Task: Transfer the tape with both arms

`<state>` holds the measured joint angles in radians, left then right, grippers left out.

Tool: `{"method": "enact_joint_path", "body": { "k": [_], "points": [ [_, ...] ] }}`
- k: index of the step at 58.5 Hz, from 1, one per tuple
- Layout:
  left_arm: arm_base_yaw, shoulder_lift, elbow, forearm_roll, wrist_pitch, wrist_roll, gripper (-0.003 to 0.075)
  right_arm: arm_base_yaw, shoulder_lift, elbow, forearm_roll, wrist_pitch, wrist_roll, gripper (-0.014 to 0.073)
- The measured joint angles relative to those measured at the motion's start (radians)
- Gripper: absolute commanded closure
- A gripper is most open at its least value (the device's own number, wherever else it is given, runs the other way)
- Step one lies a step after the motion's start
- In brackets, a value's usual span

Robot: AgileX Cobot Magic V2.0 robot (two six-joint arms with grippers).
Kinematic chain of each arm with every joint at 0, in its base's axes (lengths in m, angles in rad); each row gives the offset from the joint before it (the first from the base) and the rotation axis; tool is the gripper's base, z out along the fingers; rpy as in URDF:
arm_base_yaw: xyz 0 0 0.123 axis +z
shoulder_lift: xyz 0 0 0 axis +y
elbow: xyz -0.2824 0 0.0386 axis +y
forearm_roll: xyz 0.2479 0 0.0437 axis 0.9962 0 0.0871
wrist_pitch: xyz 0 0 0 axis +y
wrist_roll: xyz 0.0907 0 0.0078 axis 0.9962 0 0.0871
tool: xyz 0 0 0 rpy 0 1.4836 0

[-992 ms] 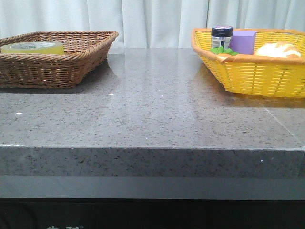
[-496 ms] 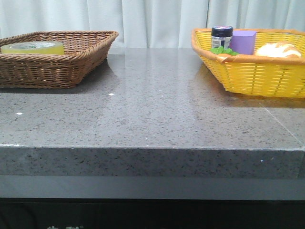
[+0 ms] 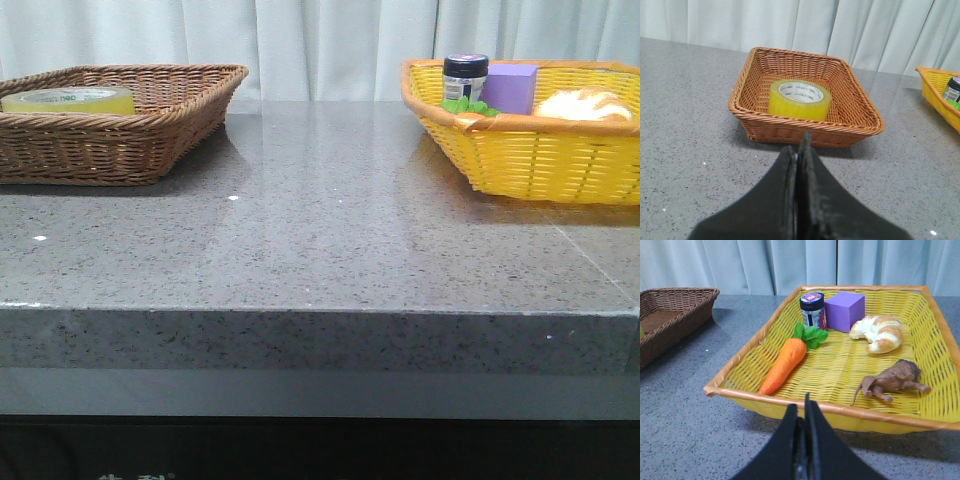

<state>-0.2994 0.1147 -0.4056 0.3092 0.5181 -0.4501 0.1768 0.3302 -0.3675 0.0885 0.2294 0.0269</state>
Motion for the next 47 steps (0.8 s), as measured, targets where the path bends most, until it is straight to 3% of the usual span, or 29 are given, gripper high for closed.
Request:
{"method": "enact_joint_path", "body": {
  "k": [14, 26, 34, 47],
  "points": [
    [0.000, 0.000, 0.002, -0.011, 0.000, 0.017, 0.0740, 0.000, 0.000, 0.000, 0.000, 0.000, 0.000, 0.0662],
    [0.000, 0.000, 0.002, -0.262, -0.006, 0.365, 0.0740, 0.000, 0.000, 0.000, 0.000, 0.000, 0.000, 0.0662],
    [0.007, -0.024, 0.024, -0.309, -0.030, 0.435, 0.0740, 0.000, 0.000, 0.000, 0.000, 0.000, 0.000, 0.0662],
    [0.211, -0.121, 0.170, -0.327, -0.055, 0.450, 0.0740, 0.000, 0.000, 0.000, 0.000, 0.000, 0.000, 0.0662]
  ]
}}
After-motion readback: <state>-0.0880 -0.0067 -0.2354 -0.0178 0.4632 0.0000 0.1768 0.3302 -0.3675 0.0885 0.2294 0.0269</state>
